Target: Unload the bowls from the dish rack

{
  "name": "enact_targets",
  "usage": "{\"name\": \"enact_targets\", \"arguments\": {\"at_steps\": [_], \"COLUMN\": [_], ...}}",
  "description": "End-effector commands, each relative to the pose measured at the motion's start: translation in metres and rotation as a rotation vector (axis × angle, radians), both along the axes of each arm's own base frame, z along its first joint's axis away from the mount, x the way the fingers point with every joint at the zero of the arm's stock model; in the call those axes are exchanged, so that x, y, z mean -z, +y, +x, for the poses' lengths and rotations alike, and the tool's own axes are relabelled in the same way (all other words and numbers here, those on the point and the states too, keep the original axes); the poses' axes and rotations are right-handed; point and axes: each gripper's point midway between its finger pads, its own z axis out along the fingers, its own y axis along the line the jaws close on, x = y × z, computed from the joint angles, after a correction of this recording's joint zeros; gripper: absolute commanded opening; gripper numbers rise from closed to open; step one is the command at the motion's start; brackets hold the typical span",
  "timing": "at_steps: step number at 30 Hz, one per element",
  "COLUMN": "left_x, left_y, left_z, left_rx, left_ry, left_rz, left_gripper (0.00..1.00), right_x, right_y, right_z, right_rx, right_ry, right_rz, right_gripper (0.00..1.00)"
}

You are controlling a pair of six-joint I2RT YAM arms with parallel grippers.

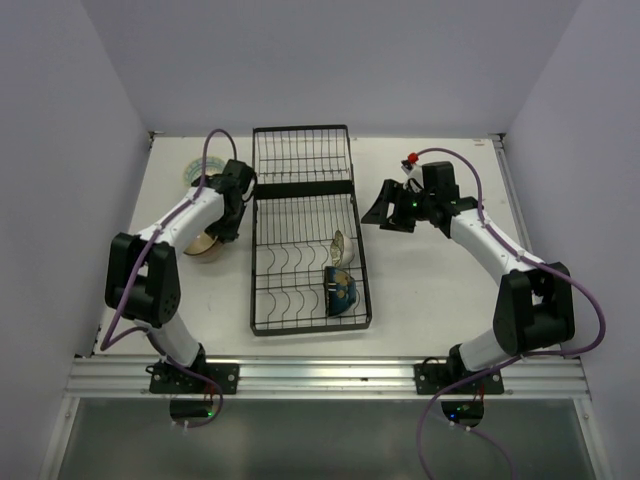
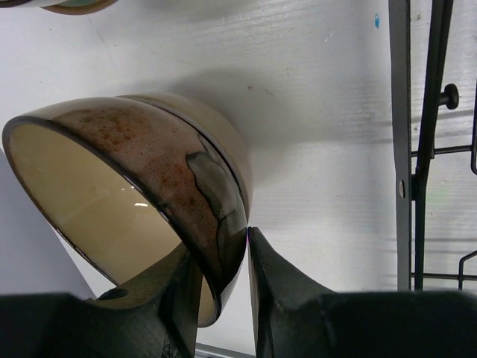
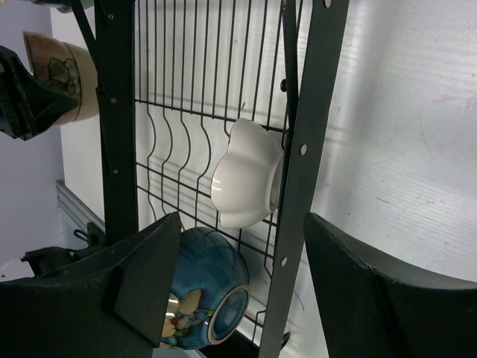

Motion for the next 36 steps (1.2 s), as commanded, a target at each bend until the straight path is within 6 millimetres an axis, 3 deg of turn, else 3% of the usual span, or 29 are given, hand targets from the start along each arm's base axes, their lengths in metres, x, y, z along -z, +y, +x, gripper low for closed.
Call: {"name": "enact_targets", "arguments": {"at_steps": [1, 10, 18, 27, 36], "left_x": [-0.028, -0.037, -0.044, -0.021, -0.011], "left_y": [0.002, 0.007, -0.004, -0.013, -0.016], "left_z": [0.012, 0.004, 0.006, 0.002, -0.007], "left_rx": [-0.015, -0.046, -0.042, -0.019, -0.006], "left_ry": [-0.1, -0.125, -0.17, -0.113, -0.082], "left_rz": [0.029, 0.046, 0.008, 0.009, 0.022], "left_gripper": [0.33, 0.39, 0.41, 0.24, 0.21], "right_x": [-0.006, -0.007, -0.006, -0.004, -0.003], "right_y": [-0.003, -0.003, -0.004, -0.004, -0.004], "right_z": [0.005, 0.004, 0.004, 0.004, 0.004], "right_rx": [0.016, 0.016, 0.018, 0.018, 0.018], "right_ry": [-0.033, -0.034, -0.03, -0.026, -0.024], "right_rz": [-0.003, -0.002, -0.005, -0.006, -0.007], "right_gripper": [0.71, 0.71, 0.71, 0.71, 0.71]}}
